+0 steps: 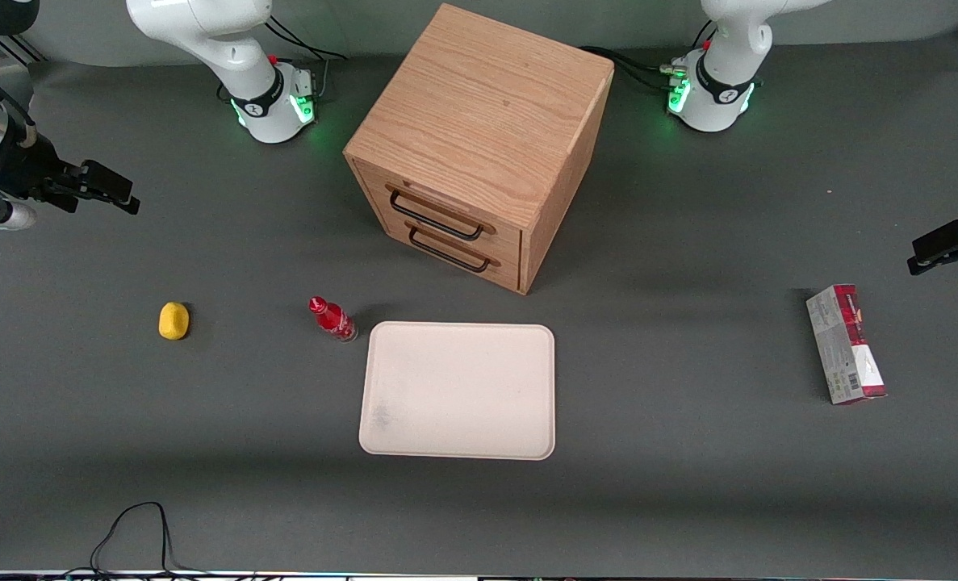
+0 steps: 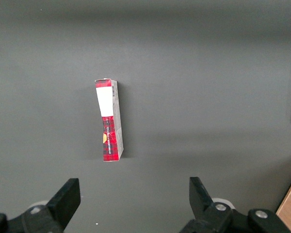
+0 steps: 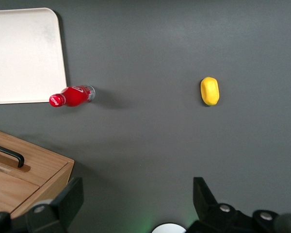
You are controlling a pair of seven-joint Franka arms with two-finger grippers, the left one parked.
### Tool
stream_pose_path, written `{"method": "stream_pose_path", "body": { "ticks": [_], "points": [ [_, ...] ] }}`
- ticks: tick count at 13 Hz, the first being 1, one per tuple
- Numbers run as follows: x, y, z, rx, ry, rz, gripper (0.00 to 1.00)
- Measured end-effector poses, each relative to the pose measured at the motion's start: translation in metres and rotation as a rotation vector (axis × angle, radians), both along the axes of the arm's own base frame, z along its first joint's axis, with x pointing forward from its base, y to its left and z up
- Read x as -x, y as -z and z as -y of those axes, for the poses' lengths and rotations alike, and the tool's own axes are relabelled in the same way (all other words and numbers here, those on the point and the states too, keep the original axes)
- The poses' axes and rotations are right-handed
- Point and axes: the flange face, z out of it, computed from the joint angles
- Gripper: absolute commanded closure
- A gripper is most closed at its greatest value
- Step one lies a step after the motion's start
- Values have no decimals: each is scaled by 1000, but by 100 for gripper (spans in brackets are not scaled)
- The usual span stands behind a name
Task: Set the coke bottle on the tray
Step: 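Move the right gripper down over the red Coca-Cola bottle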
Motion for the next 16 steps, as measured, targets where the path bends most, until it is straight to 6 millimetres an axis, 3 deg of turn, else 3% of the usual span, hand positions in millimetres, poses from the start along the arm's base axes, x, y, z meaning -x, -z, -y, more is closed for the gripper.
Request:
{"method": "stream_pose_path", "body": {
  "ticks": [4,7,12,14,16],
  "points": [
    [-12,5,-7,6,-11,-7,0],
    [-31,26,-56,20,-41,-14,0],
    [-68,122,-164,5,-32,24,0],
    [-64,172,-191,-16,-20,59,0],
    [-51,216,-198,-28,-19,80,0]
  ]
}}
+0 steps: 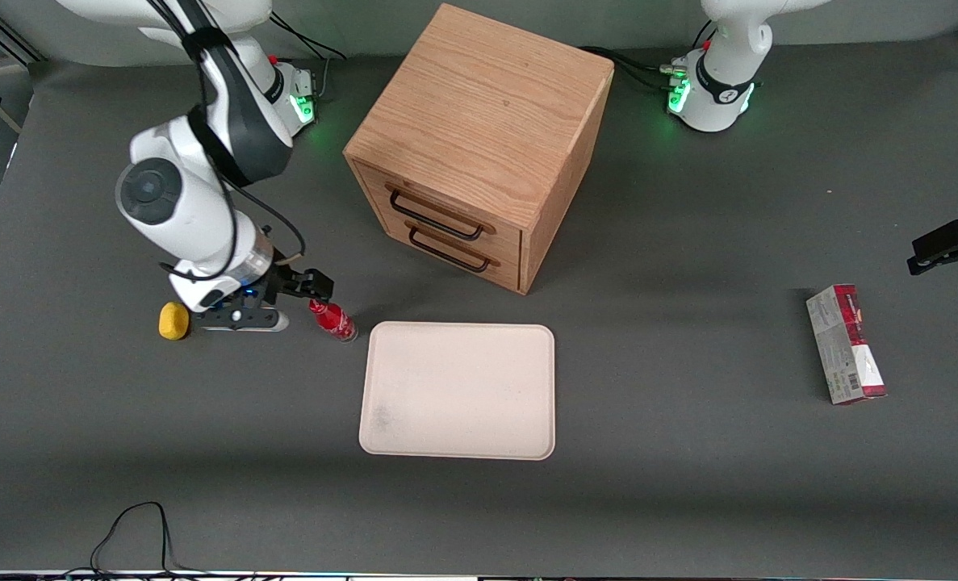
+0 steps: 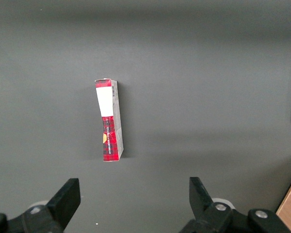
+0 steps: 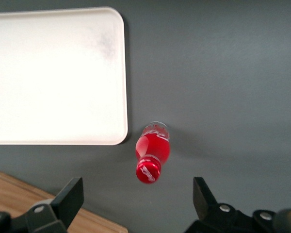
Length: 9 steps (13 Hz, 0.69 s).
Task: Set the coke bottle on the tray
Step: 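Move the right gripper down over the red Coca-Cola bottle, then close the right gripper around the red bottle's body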
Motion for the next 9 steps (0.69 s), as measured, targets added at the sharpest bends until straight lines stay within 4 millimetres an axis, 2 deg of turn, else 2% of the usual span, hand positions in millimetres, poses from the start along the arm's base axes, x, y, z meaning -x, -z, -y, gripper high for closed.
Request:
{"method": "stream_pose_path", "body": {
  "ticks": [3,6,7,9],
  "points": [
    [14,45,6,-4,5,8,0],
    [18,63,7,-6,6,9,0],
    [18,66,7,-9,7,12,6],
    [15,73,6,-15,9,22,23]
  ]
}}
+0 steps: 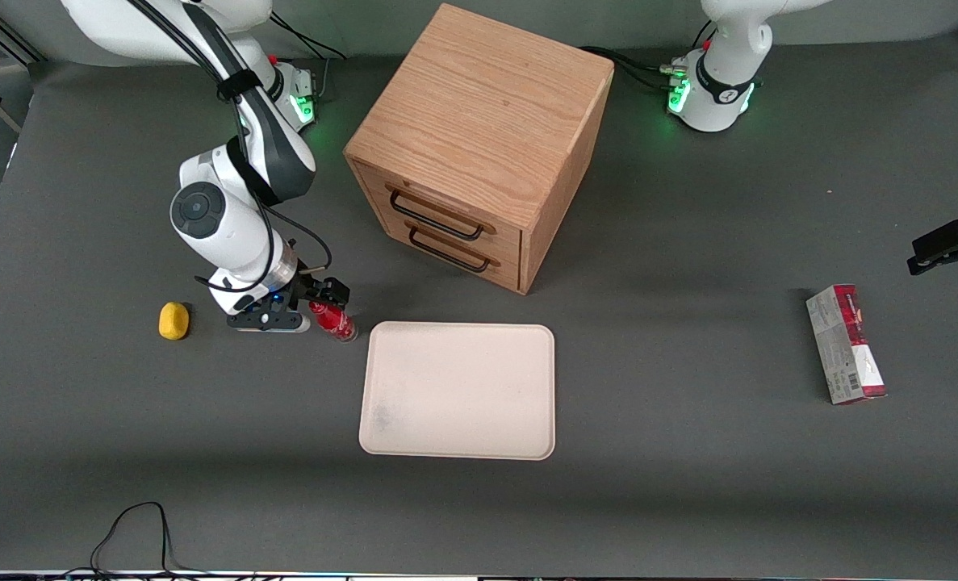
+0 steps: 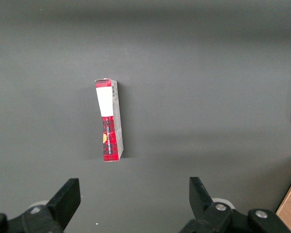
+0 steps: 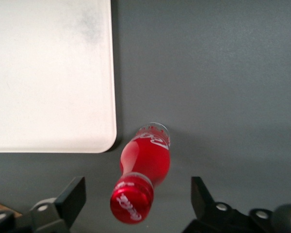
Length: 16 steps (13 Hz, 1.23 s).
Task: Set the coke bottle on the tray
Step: 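Close the right gripper around the red bottle's body, then lift the bottle and carry it toward the white tray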
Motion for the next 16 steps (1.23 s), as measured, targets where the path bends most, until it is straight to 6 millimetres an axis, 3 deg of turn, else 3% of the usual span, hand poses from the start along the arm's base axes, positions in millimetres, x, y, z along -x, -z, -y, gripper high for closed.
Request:
{"method": "stream_pose_path", "body": {
  "ticks": [3,4,5,9,11,14,16],
  "points": [
    [-1,7,0,1,-3,0,69],
    [-1,7,0,2,-4,1,81],
    [-1,7,0,3,-5,2,86],
    [-10,-10,-1,20,-13,-11,87],
    [-28,-54,-4,36,-16,-46,87],
    [-55,-148,-6,63,-21,-52,87],
    [-72,-197,-5,65,-23,-68,86]
  ]
}}
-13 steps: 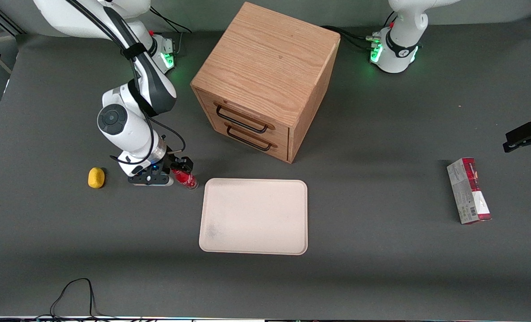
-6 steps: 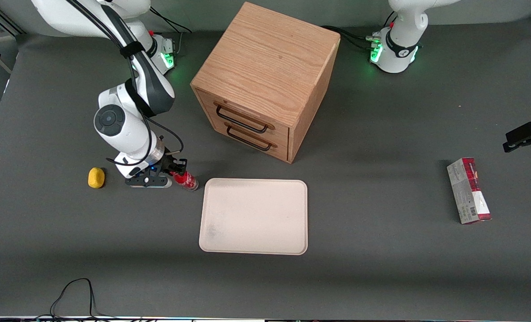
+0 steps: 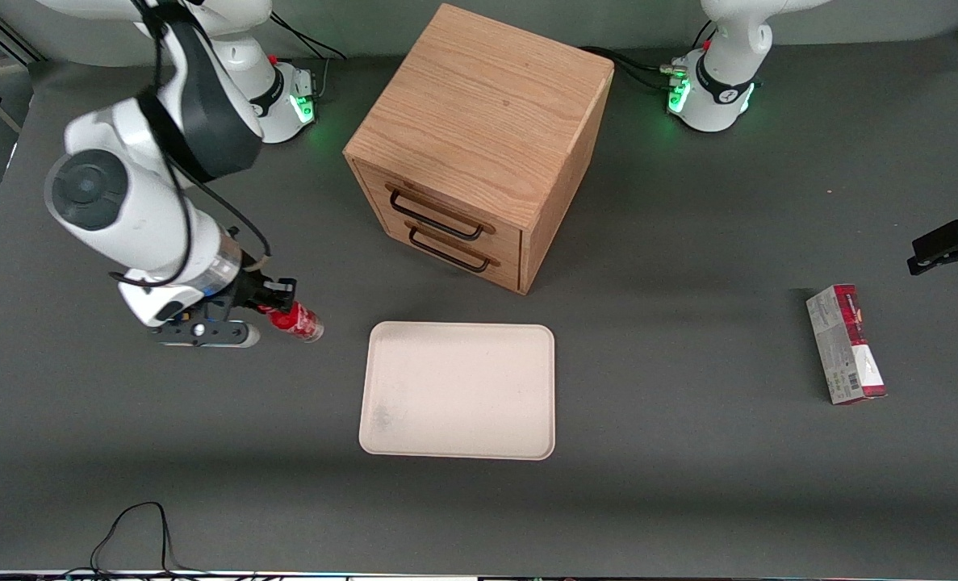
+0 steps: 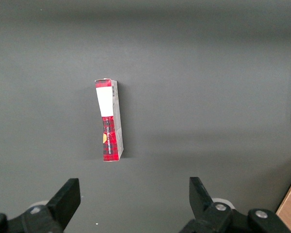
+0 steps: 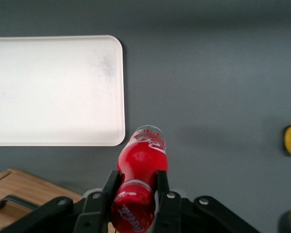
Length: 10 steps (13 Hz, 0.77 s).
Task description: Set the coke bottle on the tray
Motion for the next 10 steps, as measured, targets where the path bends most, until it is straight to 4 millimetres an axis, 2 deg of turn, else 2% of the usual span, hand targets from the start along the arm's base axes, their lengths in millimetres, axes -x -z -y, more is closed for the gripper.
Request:
{"method": "stream_pose_path", "body": {
  "ticks": [2,3,4,7,10],
  "points": [
    [-20,-27,-8,-10,-36,6,85],
    [-30,-29,-19,-23,-60,15,85],
    [-39,-22,-32,-43,-81,19,84],
    [-67,32,-68,-68,-132,62,84],
    [-89,101,-82,-60,-150,80,84]
  ]
}}
